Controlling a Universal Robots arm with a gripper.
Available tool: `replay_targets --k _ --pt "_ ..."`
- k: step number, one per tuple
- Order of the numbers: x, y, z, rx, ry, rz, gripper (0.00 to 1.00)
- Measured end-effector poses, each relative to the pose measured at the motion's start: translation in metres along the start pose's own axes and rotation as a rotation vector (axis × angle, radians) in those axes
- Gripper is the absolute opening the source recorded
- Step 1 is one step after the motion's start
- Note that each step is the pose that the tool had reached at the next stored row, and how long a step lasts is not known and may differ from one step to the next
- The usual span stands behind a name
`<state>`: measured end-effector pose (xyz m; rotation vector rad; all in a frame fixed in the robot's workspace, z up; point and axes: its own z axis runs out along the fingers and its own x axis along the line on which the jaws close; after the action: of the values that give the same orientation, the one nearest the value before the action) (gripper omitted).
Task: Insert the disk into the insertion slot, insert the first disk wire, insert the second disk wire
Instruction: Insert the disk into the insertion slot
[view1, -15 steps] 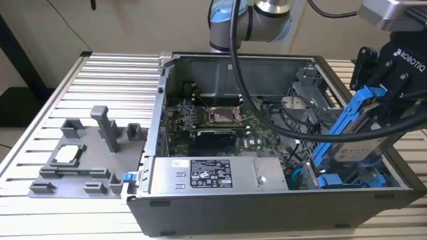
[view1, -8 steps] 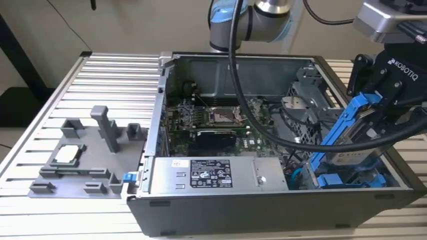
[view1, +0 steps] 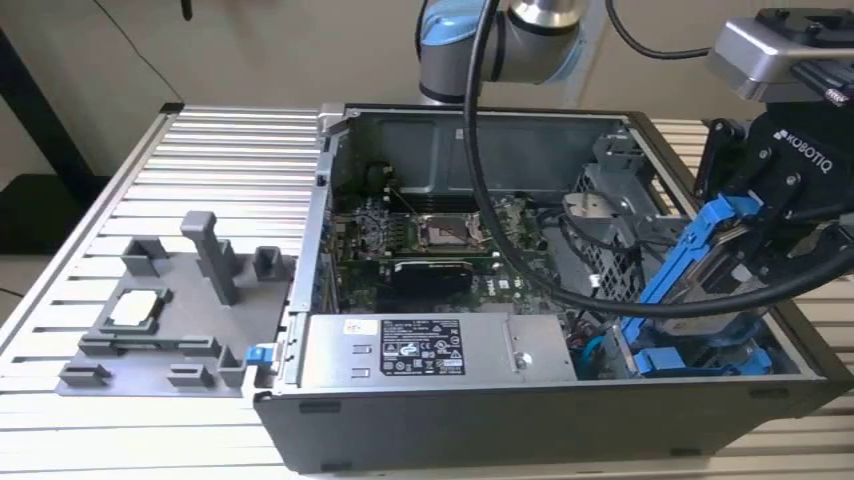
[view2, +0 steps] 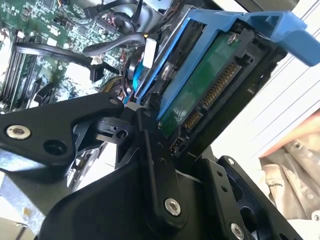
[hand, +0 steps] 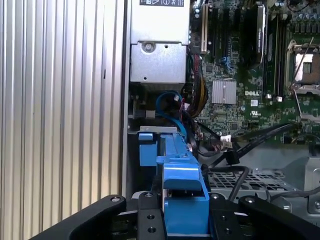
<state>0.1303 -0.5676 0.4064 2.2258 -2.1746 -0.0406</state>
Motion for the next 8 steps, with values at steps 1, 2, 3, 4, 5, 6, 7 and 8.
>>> replay_targets --k 1,2,3,4,5,6,7,8 --pt "0.0 -0.0001 0.0018 0.0 -0.0002 0.0 0.32" --pt "0.0001 -0.0003 0.0035 0.0 -0.0002 0.001 0.32" --pt "0.0001 -0.0004 0.0054 0.0001 -0.0002 0.001 0.32" --pt "0.0001 -0.0005 0.0074 0.0001 -0.0004 0.001 0.32" --pt "0.0001 -0.0006 0.0091 0.0001 -0.0003 0.001 0.32" --pt "0.0001 -0.0006 0.0109 0.0 -0.0003 0.002 0.32" --pt "0.0001 -0.0007 0.0127 0.0 -0.0003 0.002 0.32" --pt "0.0002 -0.0008 0.0145 0.0 -0.0003 0.002 0.32"
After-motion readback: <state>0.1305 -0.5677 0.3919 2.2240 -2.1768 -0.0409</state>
